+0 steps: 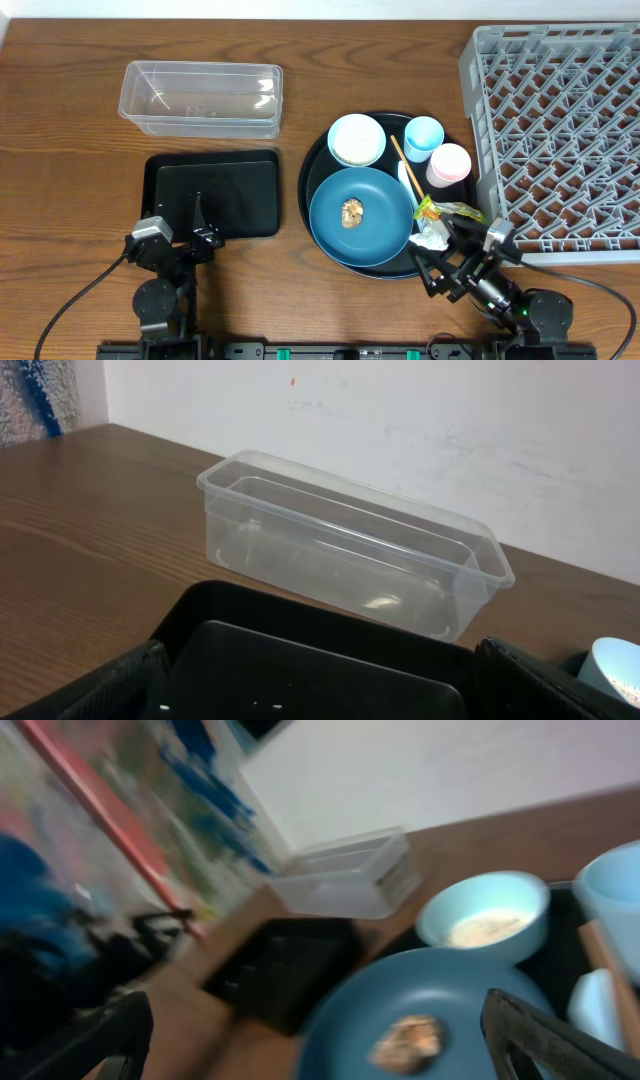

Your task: Sort waste into correct bins and load items into the dishwasher rack

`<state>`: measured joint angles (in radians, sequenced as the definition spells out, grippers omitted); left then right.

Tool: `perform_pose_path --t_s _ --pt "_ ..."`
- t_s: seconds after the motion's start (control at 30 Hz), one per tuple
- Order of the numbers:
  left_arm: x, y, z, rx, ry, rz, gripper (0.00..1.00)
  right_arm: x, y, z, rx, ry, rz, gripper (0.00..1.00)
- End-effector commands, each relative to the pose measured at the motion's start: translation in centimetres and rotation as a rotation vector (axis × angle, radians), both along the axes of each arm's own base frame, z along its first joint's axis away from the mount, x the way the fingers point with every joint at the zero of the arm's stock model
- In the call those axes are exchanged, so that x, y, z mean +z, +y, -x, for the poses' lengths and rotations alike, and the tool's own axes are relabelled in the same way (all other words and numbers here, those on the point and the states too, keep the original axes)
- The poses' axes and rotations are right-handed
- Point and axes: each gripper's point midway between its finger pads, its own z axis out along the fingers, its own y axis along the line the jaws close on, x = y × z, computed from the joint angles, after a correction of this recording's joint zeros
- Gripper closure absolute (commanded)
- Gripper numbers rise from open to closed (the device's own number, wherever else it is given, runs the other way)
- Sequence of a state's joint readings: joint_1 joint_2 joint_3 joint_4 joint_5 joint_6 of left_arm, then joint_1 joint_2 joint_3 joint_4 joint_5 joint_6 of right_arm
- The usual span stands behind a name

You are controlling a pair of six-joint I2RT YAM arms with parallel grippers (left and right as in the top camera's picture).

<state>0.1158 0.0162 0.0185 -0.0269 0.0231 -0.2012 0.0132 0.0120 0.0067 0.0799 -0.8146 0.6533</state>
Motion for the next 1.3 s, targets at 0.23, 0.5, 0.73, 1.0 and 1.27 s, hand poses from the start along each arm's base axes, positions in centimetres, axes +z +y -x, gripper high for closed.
perform_pose_path --t_s 0.23,0.5,0.73,1.0,1.27 --pt "-1.8 0.1 0.1 0.008 0.063 -0.016 0.02 5.3 0.6 1.8 0.080 0.004 -0.122 0.01" --pt "-1.8 0.2 0.1 0.008 0.063 -0.016 0.02 5.8 -3.4 -2.3 -0.251 0.163 0.113 0.01" --pt "-1.8 0.2 0.1 0.008 0.063 -0.016 0.02 4.8 -8.9 -6.2 -0.585 0.334 0.206 0.01" --pt "-1.8 0.1 0.1 0.008 0.063 -0.016 0.02 0.7 -11.1 -6.5 -0.696 0.504 0.294 0.01" --pt "-1.8 0.1 0.1 0.008 0.063 -0.016 0.02 -3.7 -11.1 -3.9 -0.668 0.709 0.373 0.01"
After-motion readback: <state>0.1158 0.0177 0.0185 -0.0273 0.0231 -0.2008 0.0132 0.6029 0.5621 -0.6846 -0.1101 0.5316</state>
